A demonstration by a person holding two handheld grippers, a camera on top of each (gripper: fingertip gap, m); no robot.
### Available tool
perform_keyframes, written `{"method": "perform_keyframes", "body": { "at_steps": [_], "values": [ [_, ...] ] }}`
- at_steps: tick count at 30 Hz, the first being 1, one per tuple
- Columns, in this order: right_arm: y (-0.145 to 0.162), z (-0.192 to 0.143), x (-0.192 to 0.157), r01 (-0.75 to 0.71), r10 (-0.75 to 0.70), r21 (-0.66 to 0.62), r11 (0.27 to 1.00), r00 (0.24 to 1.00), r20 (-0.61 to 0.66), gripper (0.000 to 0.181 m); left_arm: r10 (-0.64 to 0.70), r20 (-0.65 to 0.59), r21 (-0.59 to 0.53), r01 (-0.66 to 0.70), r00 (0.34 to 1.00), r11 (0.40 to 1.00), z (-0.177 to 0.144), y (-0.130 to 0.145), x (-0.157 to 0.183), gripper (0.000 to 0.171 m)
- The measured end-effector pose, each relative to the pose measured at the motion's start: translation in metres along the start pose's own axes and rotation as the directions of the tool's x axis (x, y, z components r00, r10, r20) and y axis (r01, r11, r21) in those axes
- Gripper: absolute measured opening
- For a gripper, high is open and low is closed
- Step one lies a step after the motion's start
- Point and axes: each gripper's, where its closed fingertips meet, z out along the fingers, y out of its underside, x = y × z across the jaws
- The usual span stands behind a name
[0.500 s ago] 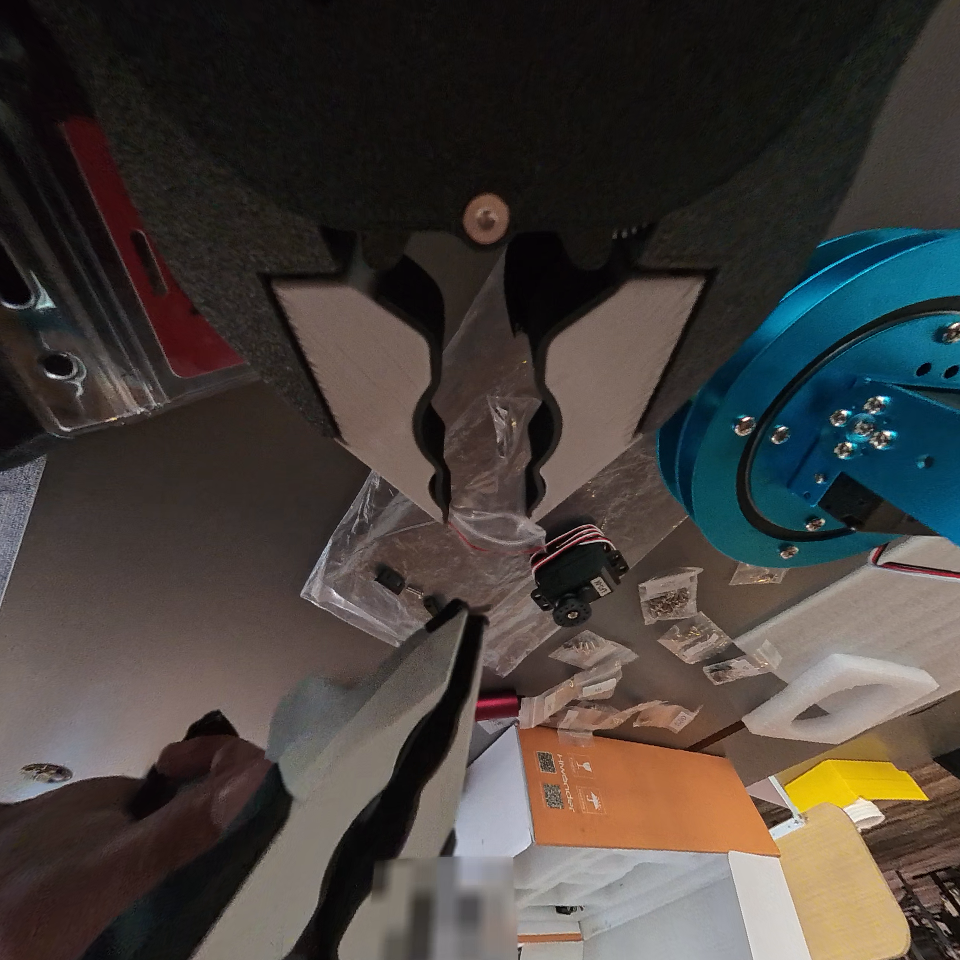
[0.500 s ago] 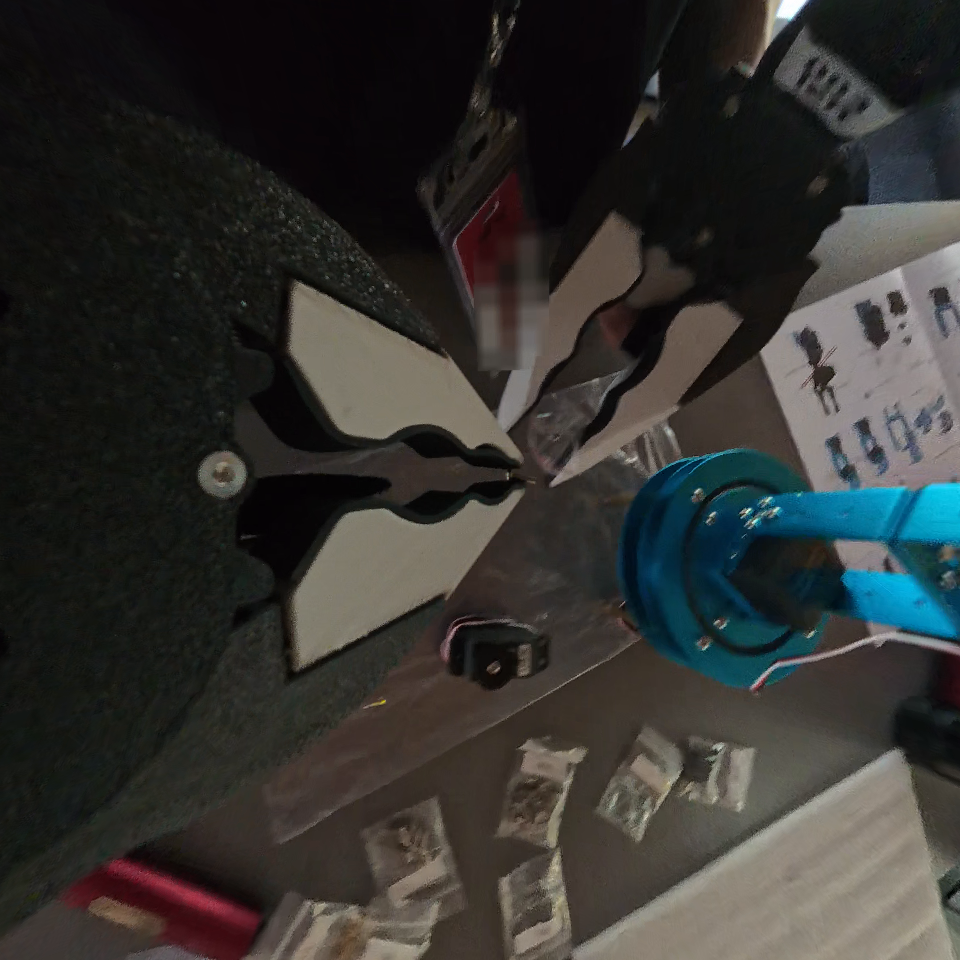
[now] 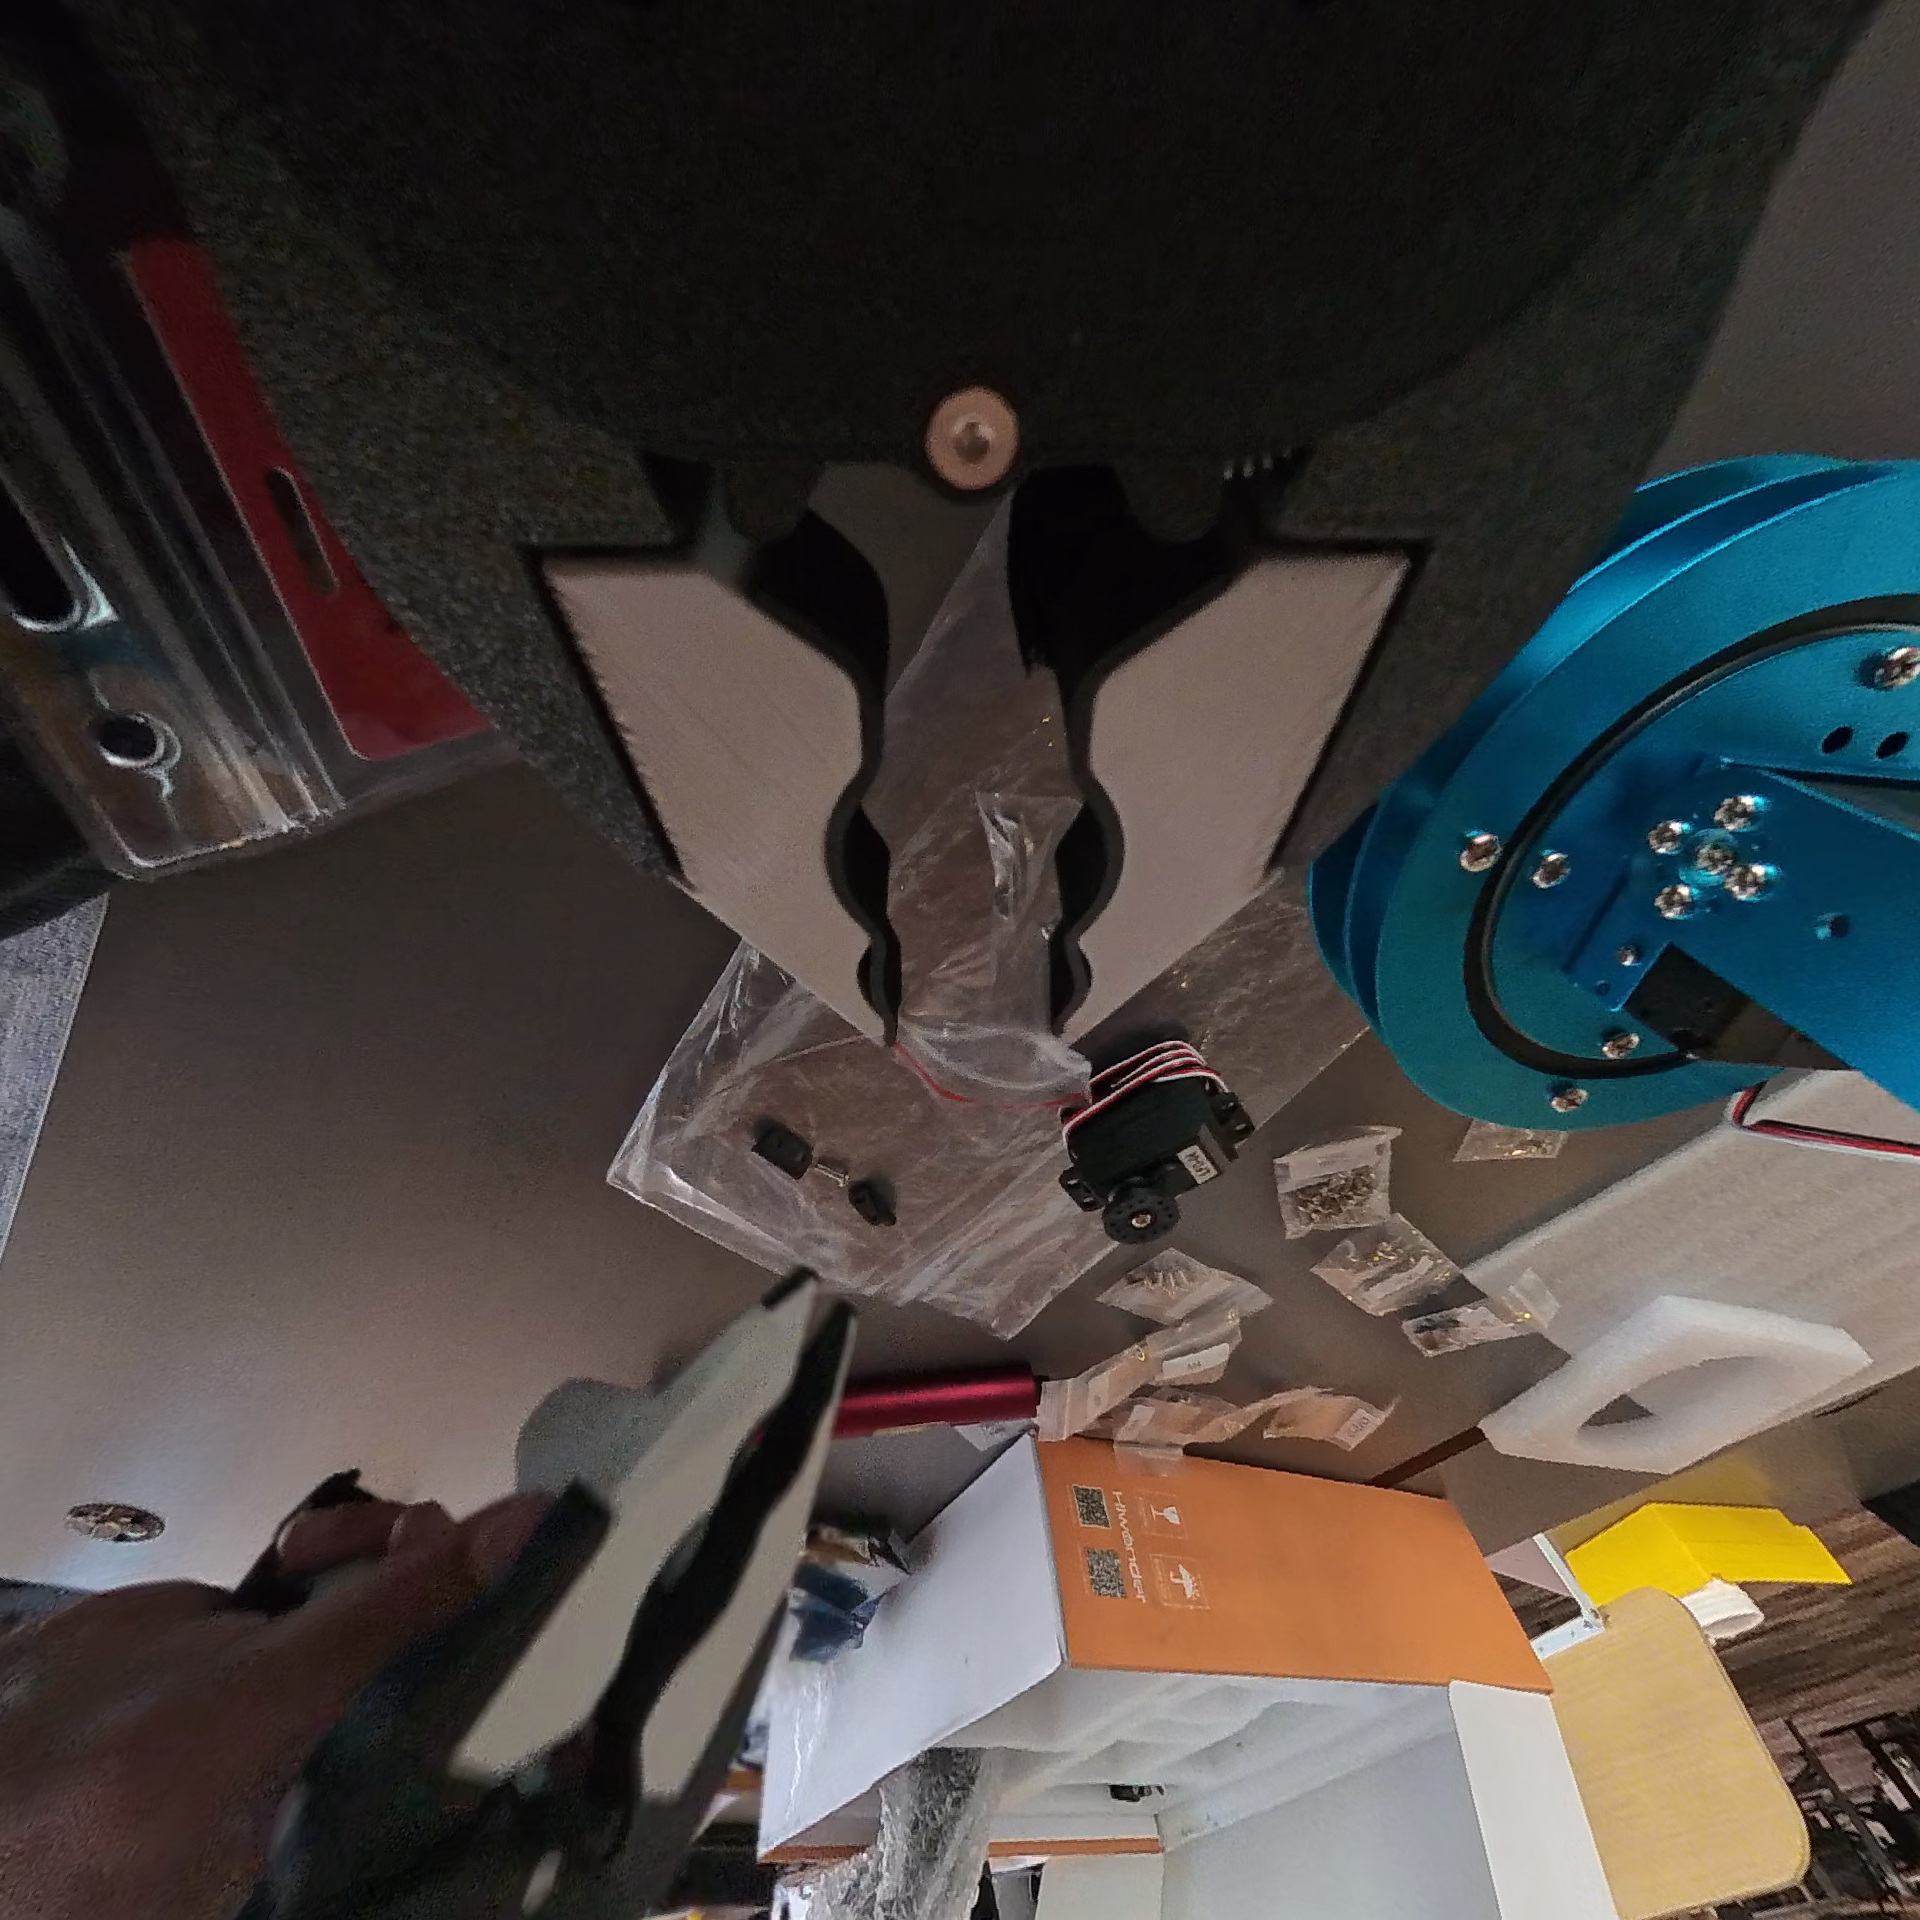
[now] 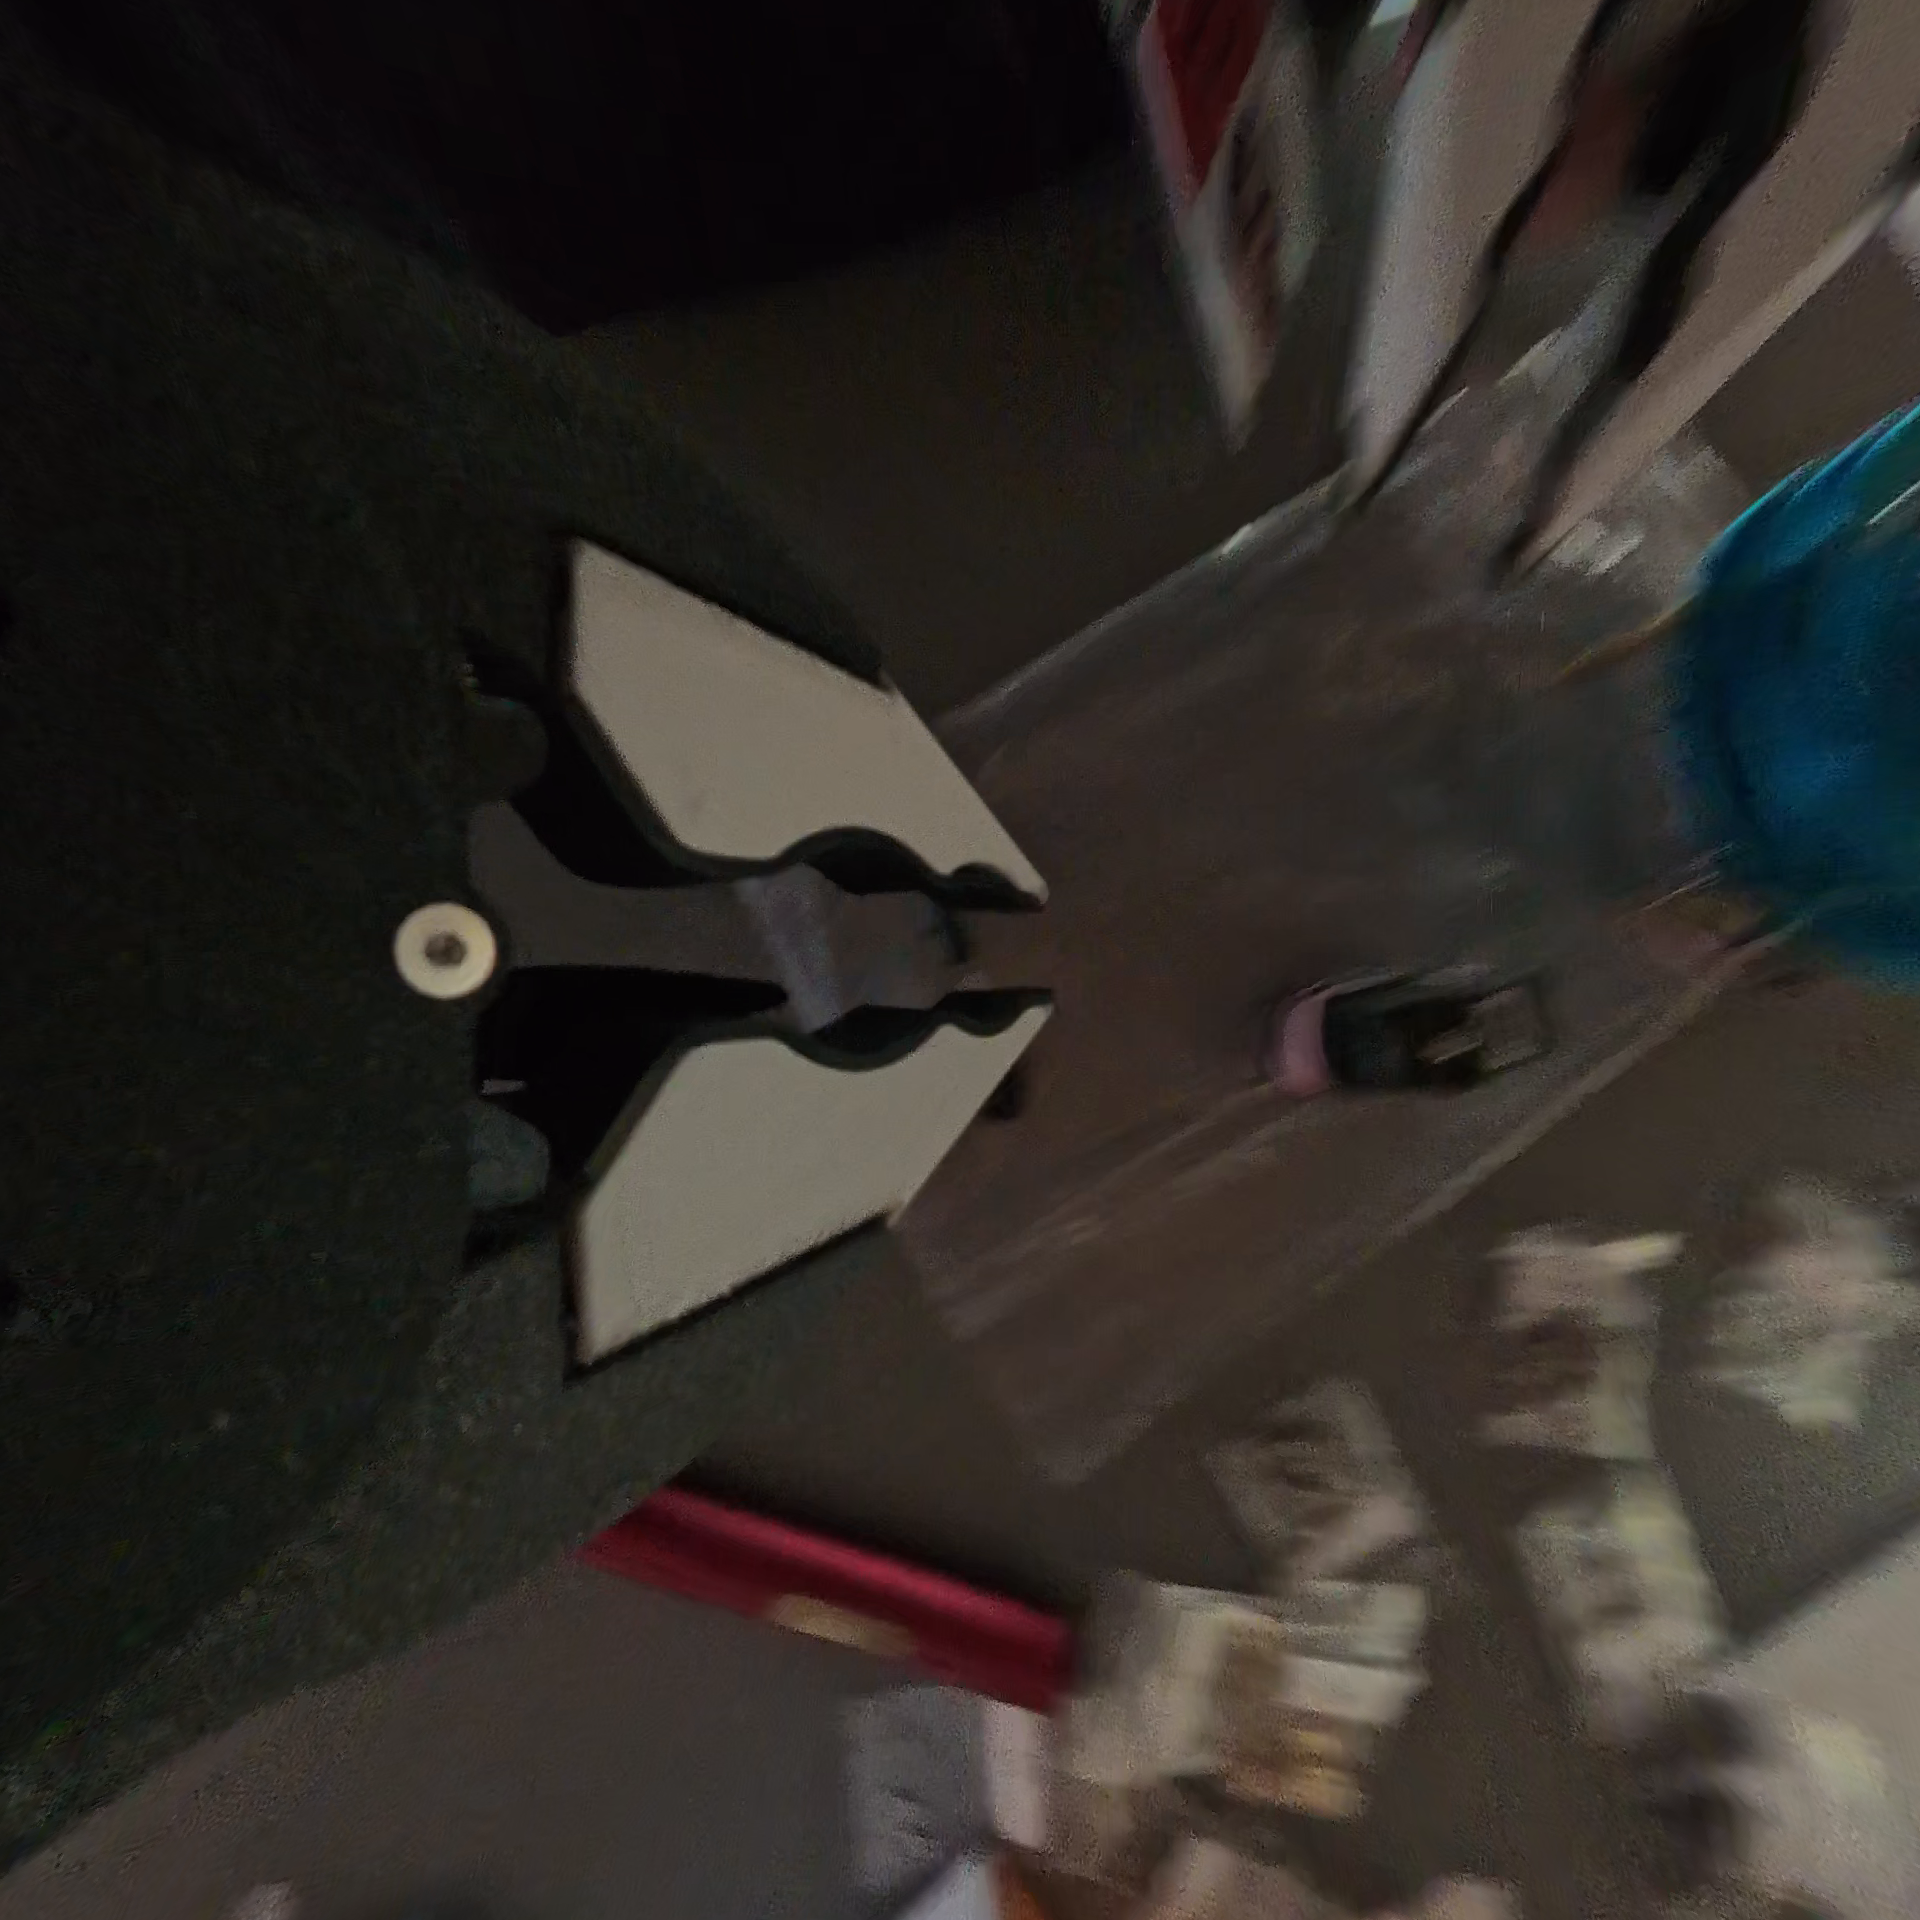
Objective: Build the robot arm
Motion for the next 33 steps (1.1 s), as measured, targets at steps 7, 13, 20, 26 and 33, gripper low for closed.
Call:
{"method": "perform_keyframes", "body": {
  "at_steps": [7,13,20,26,33],
  "values": [
    [0.025,0.022,0.011,-0.054,0.055,-0.057,0.997,0.998,0.013,0.014,0.014,-0.004,-0.013,-0.014,1.0,1.0,0.001,0.003,0.005,0.026],
    [0.028,0.035,0.014,-0.006,0.002,-0.101,0.995,0.999,-0.043,0.008,0.019,-0.008,-0.012,-0.019,1.0,1.0,0.002,0.0,0.007,0.026],
    [0.031,0.035,0.015,-0.023,0.019,-0.091,0.996,0.999,-0.039,0.003,0.02,-0.011,-0.013,-0.02,1.0,1.0,0.002,0.0,0.006,0.026],
    [0.017,0.017,0.018,-0.07,0.07,0.001,0.998,0.997,-0.046,0.0,0.018,-0.007,-0.019,-0.018,1.0,1.0,0.003,0.002,0.005,0.026],
    [0.032,0.019,0.015,-0.11,0.11,-0.084,0.99,0.994,-0.003,0.015,0.012,-0.015,-0.018,-0.012,1.0,1.0,0.004,0.002,0.007,0.026]
  ]
}}
